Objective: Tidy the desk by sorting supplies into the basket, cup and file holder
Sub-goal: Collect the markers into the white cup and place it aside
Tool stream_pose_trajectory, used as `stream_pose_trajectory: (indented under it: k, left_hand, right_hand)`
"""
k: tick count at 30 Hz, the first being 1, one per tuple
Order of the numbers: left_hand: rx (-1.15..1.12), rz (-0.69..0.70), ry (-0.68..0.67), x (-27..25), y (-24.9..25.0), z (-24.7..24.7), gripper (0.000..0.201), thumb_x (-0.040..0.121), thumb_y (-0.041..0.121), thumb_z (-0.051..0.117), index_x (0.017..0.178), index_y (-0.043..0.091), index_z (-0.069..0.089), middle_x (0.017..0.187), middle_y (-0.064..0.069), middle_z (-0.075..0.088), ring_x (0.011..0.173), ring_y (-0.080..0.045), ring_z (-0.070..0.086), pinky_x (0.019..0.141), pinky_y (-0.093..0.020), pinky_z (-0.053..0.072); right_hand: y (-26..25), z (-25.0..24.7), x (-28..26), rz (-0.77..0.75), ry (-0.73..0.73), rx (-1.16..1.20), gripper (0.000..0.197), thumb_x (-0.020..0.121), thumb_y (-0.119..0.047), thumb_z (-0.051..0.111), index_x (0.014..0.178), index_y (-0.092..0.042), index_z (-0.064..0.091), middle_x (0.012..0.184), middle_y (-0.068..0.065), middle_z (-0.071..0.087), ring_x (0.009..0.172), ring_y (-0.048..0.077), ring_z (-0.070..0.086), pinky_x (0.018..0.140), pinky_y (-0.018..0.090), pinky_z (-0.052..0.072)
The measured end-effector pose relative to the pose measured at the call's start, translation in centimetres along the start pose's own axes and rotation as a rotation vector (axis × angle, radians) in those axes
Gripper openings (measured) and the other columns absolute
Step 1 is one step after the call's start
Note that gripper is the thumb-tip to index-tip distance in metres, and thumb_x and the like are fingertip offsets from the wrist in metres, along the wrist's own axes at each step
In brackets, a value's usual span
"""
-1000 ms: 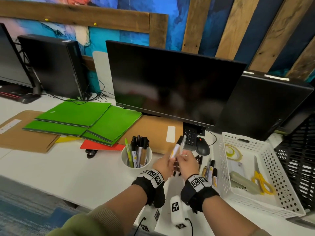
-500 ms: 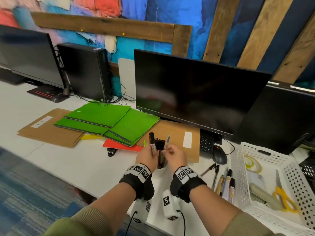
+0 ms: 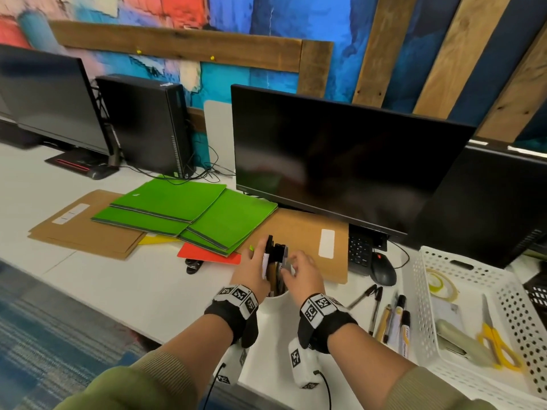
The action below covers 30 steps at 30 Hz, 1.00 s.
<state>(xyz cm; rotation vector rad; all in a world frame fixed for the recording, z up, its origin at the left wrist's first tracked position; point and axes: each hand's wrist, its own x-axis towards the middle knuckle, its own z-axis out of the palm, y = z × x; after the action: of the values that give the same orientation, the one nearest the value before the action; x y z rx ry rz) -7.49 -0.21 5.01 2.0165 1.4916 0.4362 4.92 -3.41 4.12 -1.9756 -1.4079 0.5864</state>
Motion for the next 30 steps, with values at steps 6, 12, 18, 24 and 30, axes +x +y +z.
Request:
stream_pose_trajectory:
  k: [6,12,18,24,30]
  left_hand:
    - [0.159,0.013,0.007,0.5,0.4,0.8,0.103,0.076,0.015,0.069,0.15,0.028,-0.001,0.126,-0.013,0.036,0.106,-0.031,0.05,0.089,-0.034,0.047]
    - [0.267,0.19,0.31,0.5,2.1,1.3,0.07,0.068,0.028,0.069,0.132,0.008,0.047,0.107,-0.015,0.053,0.094,-0.035,0.053,0.081,-0.039,0.045]
    - [0.248,0.43,0.09,0.1,5.7,3.8,0.035,0.085,0.019,0.05,0.118,0.016,0.059,0.114,-0.004,0.055,0.108,-0.023,0.049,0.09,-0.029,0.035]
    - [0.305,0.375,-0.331,0.2,8.0,7.8,0.032,0.095,0.018,0.04,0.123,0.017,0.055,0.129,-0.005,0.052,0.115,-0.024,0.054,0.099,-0.032,0.043]
    - [0.496,0.387,-0.709,0.7,8.8,12.2,0.053,0.089,0.001,0.044,0.141,0.012,0.042,0.151,-0.007,0.027,0.138,-0.027,0.033,0.115,-0.036,0.029]
  right_hand:
    - [0.9,-0.4,-0.2,-0.027,-0.025,0.001,0.028,0.088,-0.013,0.056,0.116,-0.016,0.055,0.119,0.003,0.05,0.106,0.019,0.054,0.095,0.028,0.046]
    - [3.8,-2.0,-0.5,0.086,0.138,0.008,0.02,0.09,-0.014,0.051,0.11,-0.012,0.056,0.117,0.001,0.049,0.095,0.012,0.05,0.084,0.02,0.04]
    - [7.0,-3.4,-1.4,0.237,0.245,-0.045,0.013,0.088,-0.009,0.049,0.099,-0.008,0.056,0.107,0.01,0.054,0.099,0.029,0.057,0.077,0.03,0.045]
    - [11.4,-6.0,-2.2,0.532,0.144,-0.22,0.037,0.089,-0.011,0.047,0.126,-0.005,0.046,0.128,0.017,0.046,0.118,0.033,0.048,0.094,0.033,0.04]
    - [13.1,-7.0,-1.9,0.599,-0.118,-0.412,0.034,0.089,-0.008,0.044,0.123,-0.006,0.049,0.132,0.018,0.047,0.124,0.028,0.045,0.1,0.032,0.041]
